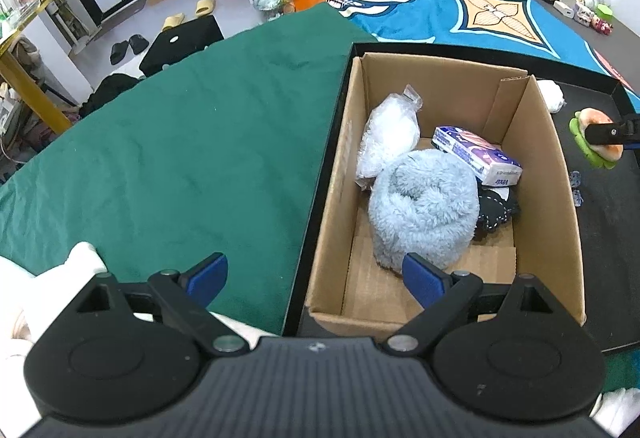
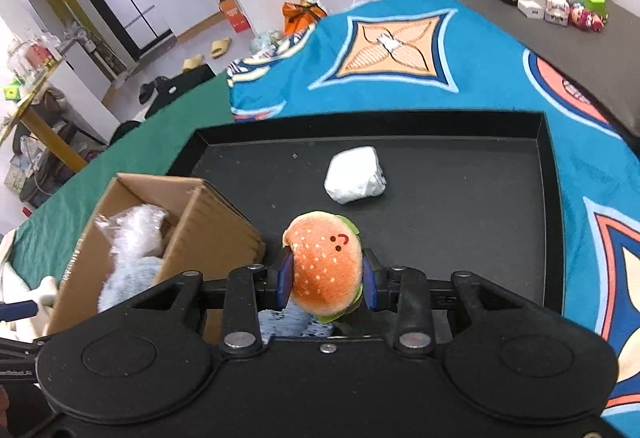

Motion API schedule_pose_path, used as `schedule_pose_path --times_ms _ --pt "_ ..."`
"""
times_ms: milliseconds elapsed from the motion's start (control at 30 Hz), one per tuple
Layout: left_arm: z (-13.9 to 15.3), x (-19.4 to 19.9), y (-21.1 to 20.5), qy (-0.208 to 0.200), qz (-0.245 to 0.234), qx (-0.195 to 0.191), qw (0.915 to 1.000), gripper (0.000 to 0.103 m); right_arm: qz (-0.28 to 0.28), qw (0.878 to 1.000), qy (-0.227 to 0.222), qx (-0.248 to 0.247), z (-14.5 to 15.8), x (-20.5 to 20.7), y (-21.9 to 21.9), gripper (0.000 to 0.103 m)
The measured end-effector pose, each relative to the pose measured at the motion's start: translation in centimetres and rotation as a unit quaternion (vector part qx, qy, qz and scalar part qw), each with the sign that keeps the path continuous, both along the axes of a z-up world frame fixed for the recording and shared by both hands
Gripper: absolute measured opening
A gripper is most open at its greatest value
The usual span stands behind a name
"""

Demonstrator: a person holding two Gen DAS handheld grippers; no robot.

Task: Organize soft objects
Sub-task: 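Lift the burger plush with the right tool and carry it over the box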

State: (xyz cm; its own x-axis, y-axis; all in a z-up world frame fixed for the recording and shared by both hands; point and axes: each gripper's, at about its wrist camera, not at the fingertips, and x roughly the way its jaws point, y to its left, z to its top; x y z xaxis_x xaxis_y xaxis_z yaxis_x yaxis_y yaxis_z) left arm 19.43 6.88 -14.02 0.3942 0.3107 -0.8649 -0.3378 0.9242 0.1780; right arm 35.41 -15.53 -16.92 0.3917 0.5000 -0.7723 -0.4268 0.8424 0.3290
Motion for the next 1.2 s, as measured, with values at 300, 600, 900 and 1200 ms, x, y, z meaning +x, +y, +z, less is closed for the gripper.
schedule_pose_path --times_ms 300,600,900,1200 --pt "0.6 -0.8 -0.1 -0.014 -0.017 0.0 0.9998 0.086 0.014 0.999 -0.002 0.037 1.7 -1.3 -0.5 0.033" --pt "0.3 -1.5 1.0 -0.031 -0.013 -0.041 0.9986 0.065 -0.014 1.0 -0.02 -0.004 3.1 -2.5 -0.5 0.033" --pt "-0.4 -2.3 2.3 -0.045 -0.011 -0.084 0.9954 0.047 0.001 0.999 -0.04 -0.015 6.4 -5.0 2.3 0.033" --pt "-0.7 -2.9 2.9 -0.072 -0.024 -0.122 0.9897 0.029 0.039 0.998 -0.047 -0.032 8.5 -7.6 7.7 0.033"
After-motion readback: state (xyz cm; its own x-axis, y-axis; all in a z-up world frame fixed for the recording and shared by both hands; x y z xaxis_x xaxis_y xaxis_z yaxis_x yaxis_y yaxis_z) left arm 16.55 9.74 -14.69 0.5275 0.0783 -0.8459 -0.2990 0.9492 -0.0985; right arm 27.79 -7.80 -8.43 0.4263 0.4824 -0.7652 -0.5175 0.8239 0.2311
